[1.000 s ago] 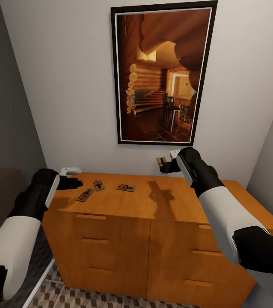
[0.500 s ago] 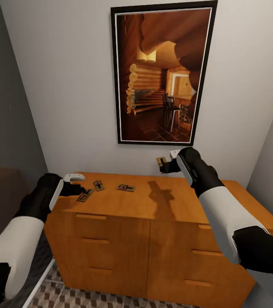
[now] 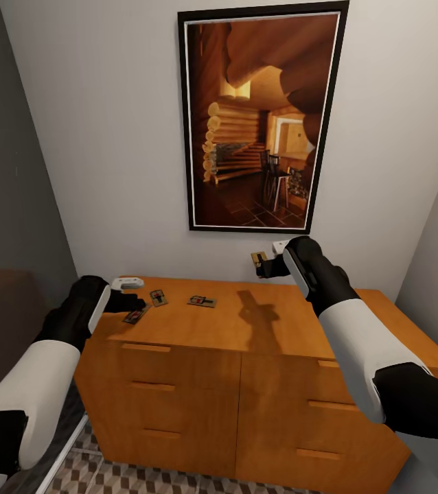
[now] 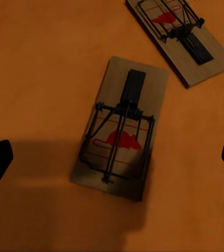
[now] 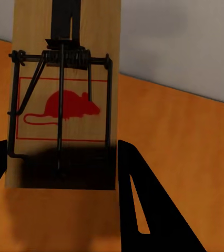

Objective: Take the four mousetraps from the cabinet in the bathroom and place them on the bathroom floor. Make sure all four end up on the same floor surface, and ensure that at least two of them are either under or directly next to the same bathroom sink.

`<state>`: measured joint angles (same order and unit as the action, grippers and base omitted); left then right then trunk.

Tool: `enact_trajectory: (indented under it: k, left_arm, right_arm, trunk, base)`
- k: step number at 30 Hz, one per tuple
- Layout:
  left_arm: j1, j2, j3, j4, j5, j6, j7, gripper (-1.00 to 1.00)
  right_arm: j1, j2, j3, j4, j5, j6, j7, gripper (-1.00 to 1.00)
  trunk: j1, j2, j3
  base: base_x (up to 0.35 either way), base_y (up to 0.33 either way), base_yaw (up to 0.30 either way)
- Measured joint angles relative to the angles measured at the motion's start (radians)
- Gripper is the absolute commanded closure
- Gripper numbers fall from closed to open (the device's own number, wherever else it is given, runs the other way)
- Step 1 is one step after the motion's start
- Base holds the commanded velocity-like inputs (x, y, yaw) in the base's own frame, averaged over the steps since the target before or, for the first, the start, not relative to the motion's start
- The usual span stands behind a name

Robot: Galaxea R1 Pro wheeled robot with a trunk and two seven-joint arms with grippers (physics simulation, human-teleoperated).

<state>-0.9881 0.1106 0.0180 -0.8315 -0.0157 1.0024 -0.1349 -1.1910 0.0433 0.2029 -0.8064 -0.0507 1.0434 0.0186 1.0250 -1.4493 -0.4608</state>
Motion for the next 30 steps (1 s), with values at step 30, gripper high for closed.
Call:
enact_trajectory:
  k: [30]
  left_arm:
    - [-0.007, -0.026, -0.003, 0.042, -0.003, -0.003, 0.002, -1.00]
  right_arm:
    - [0.000, 0.000, -0.001, 0.001, 0.001, 0.000, 0.000, 1.00]
  trunk:
    - [0.000, 0.000, 0.000]
  base:
    - [0.000, 0.000, 0.000]
